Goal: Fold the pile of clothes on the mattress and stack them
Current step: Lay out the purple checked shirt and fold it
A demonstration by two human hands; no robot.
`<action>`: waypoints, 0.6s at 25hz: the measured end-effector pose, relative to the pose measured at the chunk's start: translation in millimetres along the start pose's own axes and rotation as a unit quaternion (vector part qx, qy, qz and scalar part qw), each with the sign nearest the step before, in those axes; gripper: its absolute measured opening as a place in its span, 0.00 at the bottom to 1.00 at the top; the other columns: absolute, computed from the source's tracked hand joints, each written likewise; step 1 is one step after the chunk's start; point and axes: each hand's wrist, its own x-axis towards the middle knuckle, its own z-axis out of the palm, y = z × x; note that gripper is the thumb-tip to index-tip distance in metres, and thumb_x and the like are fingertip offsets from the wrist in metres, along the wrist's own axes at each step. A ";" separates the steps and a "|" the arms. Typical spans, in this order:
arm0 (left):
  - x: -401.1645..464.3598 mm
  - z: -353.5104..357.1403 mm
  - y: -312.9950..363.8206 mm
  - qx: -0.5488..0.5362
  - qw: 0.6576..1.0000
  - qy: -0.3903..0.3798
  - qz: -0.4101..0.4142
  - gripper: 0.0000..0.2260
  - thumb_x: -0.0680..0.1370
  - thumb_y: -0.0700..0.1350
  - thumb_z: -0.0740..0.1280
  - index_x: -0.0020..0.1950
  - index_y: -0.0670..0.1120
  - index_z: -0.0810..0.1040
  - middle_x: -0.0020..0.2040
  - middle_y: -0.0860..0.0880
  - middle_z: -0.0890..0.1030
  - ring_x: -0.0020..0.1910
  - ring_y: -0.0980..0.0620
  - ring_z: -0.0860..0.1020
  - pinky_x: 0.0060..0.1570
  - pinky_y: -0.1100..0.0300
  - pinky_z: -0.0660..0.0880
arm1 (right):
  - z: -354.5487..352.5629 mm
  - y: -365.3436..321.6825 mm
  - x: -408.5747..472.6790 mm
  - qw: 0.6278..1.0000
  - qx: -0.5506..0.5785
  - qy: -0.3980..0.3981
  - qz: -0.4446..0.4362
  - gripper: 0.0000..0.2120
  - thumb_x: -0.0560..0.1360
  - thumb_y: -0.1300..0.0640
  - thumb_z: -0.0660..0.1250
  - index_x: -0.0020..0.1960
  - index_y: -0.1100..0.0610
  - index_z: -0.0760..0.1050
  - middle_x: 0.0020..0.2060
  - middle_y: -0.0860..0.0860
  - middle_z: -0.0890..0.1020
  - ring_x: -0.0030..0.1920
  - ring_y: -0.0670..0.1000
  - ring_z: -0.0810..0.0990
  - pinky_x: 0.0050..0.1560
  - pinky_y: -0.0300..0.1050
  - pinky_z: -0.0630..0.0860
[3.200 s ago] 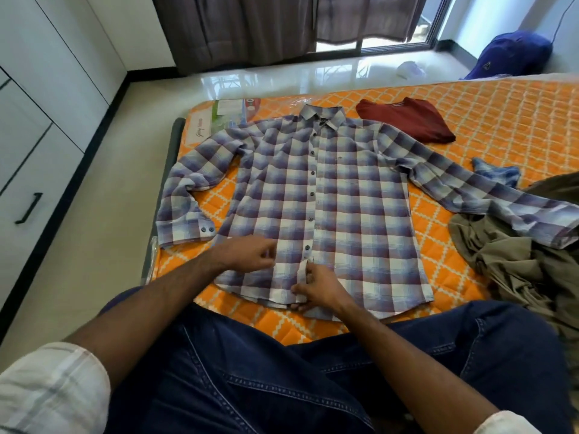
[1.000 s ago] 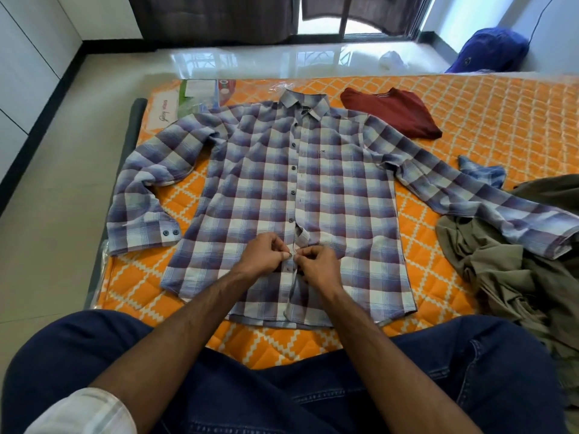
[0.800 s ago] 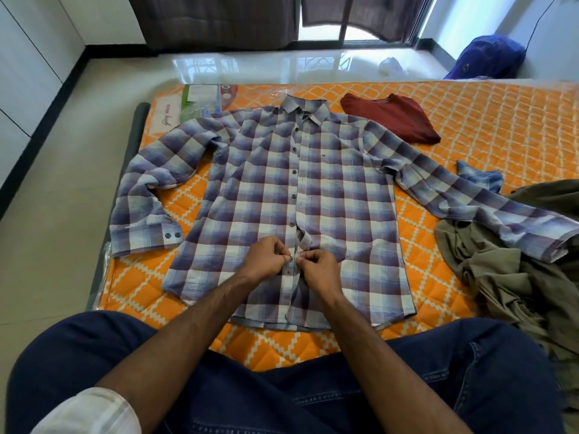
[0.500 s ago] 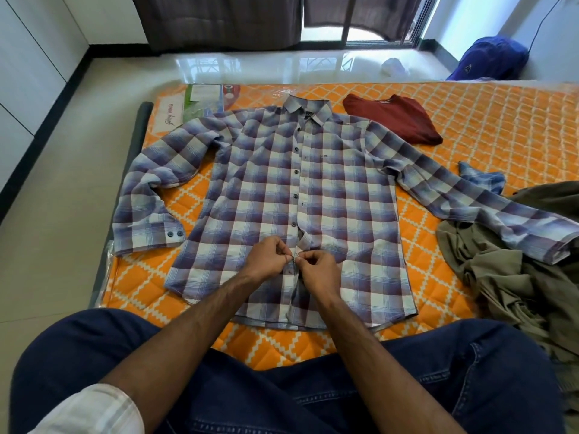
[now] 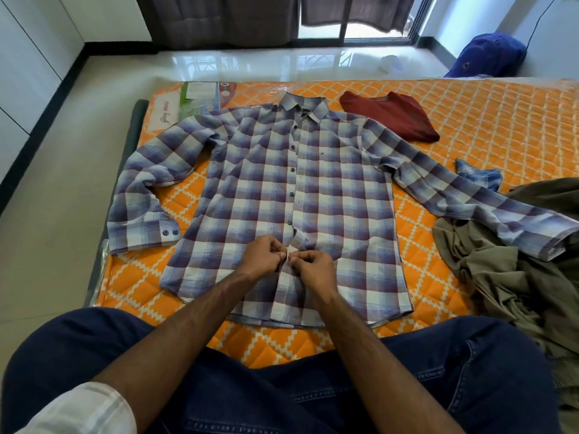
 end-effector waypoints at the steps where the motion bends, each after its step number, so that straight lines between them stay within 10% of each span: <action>1: 1.3 -0.9 0.3 -0.025 1.000 -0.008 -0.009 0.06 0.81 0.43 0.67 0.51 0.42 0.80 0.46 0.46 0.82 0.46 0.49 0.81 0.47 0.55 0.79 | 0.1 -0.1 0.8 1.000 -0.021 -0.001 -0.005 0.07 0.80 0.60 0.68 0.56 0.57 0.82 0.43 0.45 0.82 0.47 0.45 0.82 0.51 0.41 0.81; 4: -0.1 -2.3 2.6 -0.050 0.998 -0.033 -0.016 0.11 0.81 0.50 0.68 0.50 0.41 0.81 0.42 0.46 0.82 0.39 0.51 0.80 0.36 0.61 0.75 | 2.5 -1.2 0.1 0.998 -0.053 0.010 -0.018 0.08 0.79 0.58 0.70 0.57 0.57 0.82 0.43 0.45 0.81 0.46 0.44 0.82 0.42 0.33 0.77; 15: -1.5 9.9 -9.1 0.047 0.998 0.017 0.036 0.05 0.79 0.39 0.68 0.49 0.48 0.76 0.45 0.50 0.79 0.47 0.51 0.80 0.50 0.55 0.79 | -3.6 -1.1 6.4 0.999 -0.041 -0.015 0.018 0.07 0.78 0.56 0.72 0.52 0.59 0.83 0.41 0.48 0.83 0.43 0.47 0.84 0.51 0.45 0.83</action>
